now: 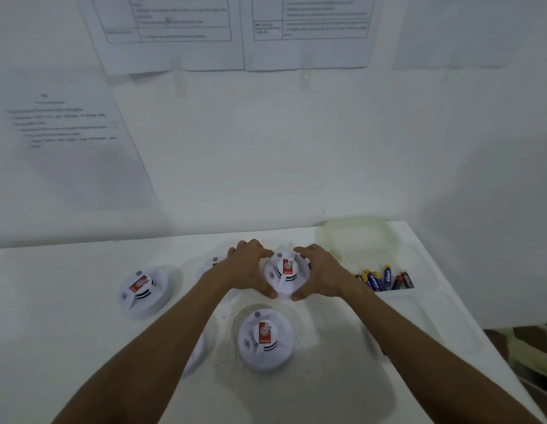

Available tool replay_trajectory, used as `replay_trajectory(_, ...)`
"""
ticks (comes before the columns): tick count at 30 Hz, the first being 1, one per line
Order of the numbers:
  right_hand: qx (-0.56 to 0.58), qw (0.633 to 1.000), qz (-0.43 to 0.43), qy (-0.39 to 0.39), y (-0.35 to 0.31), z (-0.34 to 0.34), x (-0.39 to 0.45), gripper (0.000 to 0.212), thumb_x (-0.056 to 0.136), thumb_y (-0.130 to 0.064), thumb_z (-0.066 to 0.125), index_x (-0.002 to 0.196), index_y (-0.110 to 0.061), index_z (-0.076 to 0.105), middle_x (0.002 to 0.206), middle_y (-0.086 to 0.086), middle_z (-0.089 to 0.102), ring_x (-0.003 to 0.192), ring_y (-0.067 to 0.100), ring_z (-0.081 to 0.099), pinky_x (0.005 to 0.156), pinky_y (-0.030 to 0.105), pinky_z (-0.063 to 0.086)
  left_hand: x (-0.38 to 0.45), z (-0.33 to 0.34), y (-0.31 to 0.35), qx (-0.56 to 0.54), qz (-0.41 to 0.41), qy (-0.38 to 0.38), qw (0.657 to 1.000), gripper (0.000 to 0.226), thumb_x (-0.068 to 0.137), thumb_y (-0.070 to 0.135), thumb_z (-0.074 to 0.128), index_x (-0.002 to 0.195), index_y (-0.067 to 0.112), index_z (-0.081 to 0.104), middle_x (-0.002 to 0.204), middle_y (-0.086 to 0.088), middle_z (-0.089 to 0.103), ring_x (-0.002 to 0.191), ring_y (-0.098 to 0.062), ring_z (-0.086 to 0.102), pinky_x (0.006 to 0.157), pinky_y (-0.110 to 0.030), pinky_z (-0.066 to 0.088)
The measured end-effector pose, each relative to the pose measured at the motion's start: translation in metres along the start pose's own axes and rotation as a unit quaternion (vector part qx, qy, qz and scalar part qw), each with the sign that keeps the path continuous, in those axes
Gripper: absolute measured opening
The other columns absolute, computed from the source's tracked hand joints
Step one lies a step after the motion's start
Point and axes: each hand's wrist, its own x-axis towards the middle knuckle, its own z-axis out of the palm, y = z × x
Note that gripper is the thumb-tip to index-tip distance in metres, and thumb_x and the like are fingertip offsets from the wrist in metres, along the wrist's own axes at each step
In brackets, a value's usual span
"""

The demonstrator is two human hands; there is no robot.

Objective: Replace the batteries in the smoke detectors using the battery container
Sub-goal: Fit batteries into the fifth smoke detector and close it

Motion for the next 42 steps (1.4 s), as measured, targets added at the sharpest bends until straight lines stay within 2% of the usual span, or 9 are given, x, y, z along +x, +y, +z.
replay_trajectory(6, 0.063, 0.994, -0.082, 0.025, -0.009, -0.036, -0.026, 0.101, 0.062, -0.021, 0.092, 0.145, -0.019, 0.035, 0.116, -0.011, 0.042, 0.116, 0.019, 0.043, 0.097, 0.034, 0.046, -0.045, -0.025, 0.028, -0.243, 0.077, 0.089, 0.963, 0.065, 0.061, 0.022, 0.091, 0.12, 0.027, 0.063, 0.108, 0.011, 0.07, 0.093, -0.011, 0.066, 0.079, -0.022, 0.055)
replay_trajectory(11, 0.047, 0.993, -0.097, 0.044, -0.013, -0.053, -0.043, 0.112, 0.06, -0.041, 0.091, 0.149, -0.033, 0.023, 0.128, -0.006, 0.04, 0.11, 0.011, 0.05, 0.089, 0.023, 0.048, -0.072, -0.035, 0.058, -0.365, 0.071, 0.121, 0.92, 0.095, 0.061, 0.012, 0.09, 0.141, 0.03, 0.042, 0.122, 0.009, 0.065, 0.101, -0.014, 0.067, 0.079, -0.03, 0.058)
replay_trajectory(15, 0.12, 0.983, -0.122, 0.064, -0.013, -0.065, -0.062, 0.097, 0.056, -0.028, 0.092, 0.135, -0.039, 0.036, 0.121, -0.013, 0.052, 0.101, 0.01, 0.06, 0.078, 0.025, 0.059, -0.086, -0.032, 0.082, -0.438, 0.074, 0.14, 0.885, 0.085, 0.066, 0.015, 0.087, 0.139, 0.027, 0.046, 0.12, 0.012, 0.067, 0.099, -0.016, 0.068, 0.082, -0.032, 0.057)
replay_trajectory(19, 0.226, 0.965, -0.134, 0.02, -0.003, -0.075, -0.08, 0.086, 0.06, -0.01, 0.086, 0.129, -0.033, 0.04, 0.121, -0.009, 0.055, 0.107, 0.007, 0.059, 0.08, 0.026, 0.058, -0.099, -0.033, 0.093, -0.393, 0.056, 0.15, 0.905, 0.081, 0.062, 0.041, 0.085, 0.134, 0.041, 0.046, 0.129, 0.019, 0.058, 0.111, -0.007, 0.061, 0.089, -0.029, 0.055)
replay_trajectory(22, 0.279, 0.949, -0.145, -0.003, 0.004, -0.076, -0.088, 0.088, 0.059, -0.004, 0.081, 0.132, -0.029, 0.039, 0.126, -0.006, 0.053, 0.11, 0.003, 0.057, 0.083, 0.028, 0.057, -0.104, -0.032, 0.105, -0.337, 0.074, 0.119, 0.931, 0.095, 0.063, 0.034, 0.089, 0.141, 0.042, 0.037, 0.134, 0.018, 0.053, 0.111, -0.008, 0.061, 0.088, -0.025, 0.054)
replay_trajectory(26, 0.284, 0.945, -0.16, -0.007, 0.009, -0.072, -0.094, 0.088, 0.061, 0.0, 0.082, 0.134, -0.025, 0.04, 0.125, -0.011, 0.055, 0.114, 0.002, 0.055, 0.084, 0.024, 0.055, -0.106, -0.031, 0.12, -0.349, 0.102, 0.128, 0.923, 0.096, 0.063, 0.014, 0.09, 0.141, 0.035, 0.039, 0.12, 0.019, 0.06, 0.098, -0.015, 0.068, 0.075, -0.024, 0.058)
replay_trajectory(34, 0.244, 0.952, -0.184, 0.032, 0.014, -0.07, -0.101, 0.099, 0.051, -0.009, 0.093, 0.135, -0.021, 0.043, 0.126, -0.011, 0.055, 0.118, 0.004, 0.053, 0.091, 0.017, 0.049, -0.109, -0.027, 0.133, -0.27, 0.11, 0.164, 0.942, 0.075, 0.062, 0.035, 0.089, 0.12, 0.053, 0.046, 0.111, 0.029, 0.06, 0.093, 0.0, 0.065, 0.069, -0.013, 0.053)
replay_trajectory(38, 0.261, 0.946, -0.19, 0.037, 0.019, -0.071, -0.106, 0.096, 0.055, 0.006, 0.09, 0.135, -0.019, 0.045, 0.126, -0.008, 0.056, 0.118, 0.01, 0.055, 0.085, 0.024, 0.055, -0.11, -0.029, 0.132, -0.32, 0.104, 0.155, 0.929, 0.069, 0.069, 0.026, 0.086, 0.131, 0.029, 0.056, 0.112, 0.013, 0.067, 0.086, -0.009, 0.071, 0.072, -0.023, 0.058)
replay_trajectory(42, 0.268, 0.944, -0.191, 0.037, 0.021, -0.067, -0.11, 0.094, 0.056, 0.007, 0.089, 0.134, -0.02, 0.045, 0.123, -0.011, 0.057, 0.116, 0.01, 0.055, 0.082, 0.024, 0.056, -0.111, -0.027, 0.135, -0.303, 0.09, 0.175, 0.932, 0.06, 0.068, 0.021, 0.087, 0.122, 0.023, 0.062, 0.108, 0.008, 0.069, 0.08, -0.014, 0.072, 0.07, -0.024, 0.059)
